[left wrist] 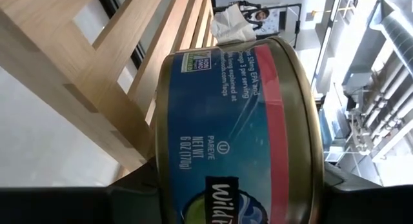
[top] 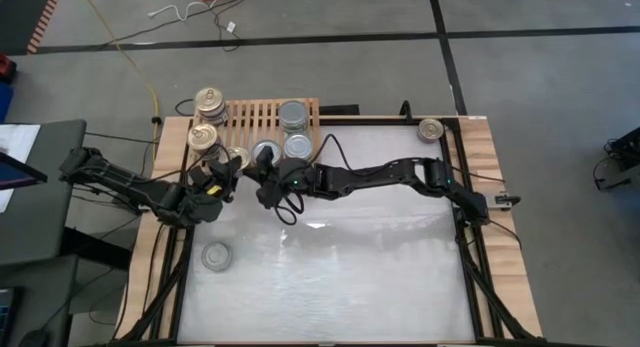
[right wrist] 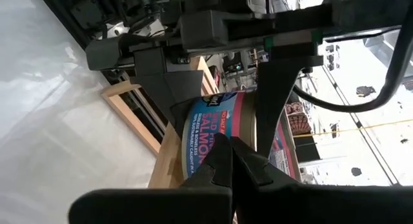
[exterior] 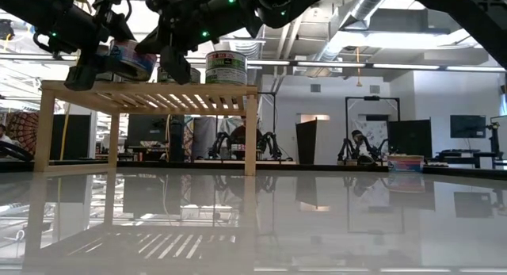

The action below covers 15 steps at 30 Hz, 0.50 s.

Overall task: Stack canned seafood by type on shelf
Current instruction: Put the blue tuna on the shelf

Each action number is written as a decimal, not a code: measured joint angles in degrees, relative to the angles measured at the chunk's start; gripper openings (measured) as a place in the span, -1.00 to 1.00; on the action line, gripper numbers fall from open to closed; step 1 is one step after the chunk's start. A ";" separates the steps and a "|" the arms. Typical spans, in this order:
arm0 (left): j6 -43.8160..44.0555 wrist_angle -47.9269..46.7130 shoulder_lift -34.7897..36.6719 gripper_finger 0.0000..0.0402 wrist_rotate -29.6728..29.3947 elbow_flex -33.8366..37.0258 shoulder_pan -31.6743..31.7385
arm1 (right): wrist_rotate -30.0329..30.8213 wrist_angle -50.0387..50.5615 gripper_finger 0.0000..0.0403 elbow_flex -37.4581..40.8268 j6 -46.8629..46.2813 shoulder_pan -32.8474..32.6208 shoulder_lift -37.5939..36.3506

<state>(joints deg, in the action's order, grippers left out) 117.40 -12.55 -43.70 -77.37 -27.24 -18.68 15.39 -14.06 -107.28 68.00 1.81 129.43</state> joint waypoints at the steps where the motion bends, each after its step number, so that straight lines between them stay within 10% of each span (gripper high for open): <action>1: -0.53 -0.01 0.00 -0.04 0.02 0.00 0.00 | 0.05 0.00 -0.92 0.00 -0.35 -0.17 0.00; 15: -4.84 -1.01 -0.02 -0.04 1.15 0.00 0.44 | 0.03 -0.09 -0.91 0.02 -0.49 -0.31 0.04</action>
<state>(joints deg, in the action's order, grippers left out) 112.56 -13.55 -43.72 -76.23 -27.24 -18.24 15.42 -14.15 -107.26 67.51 1.50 129.47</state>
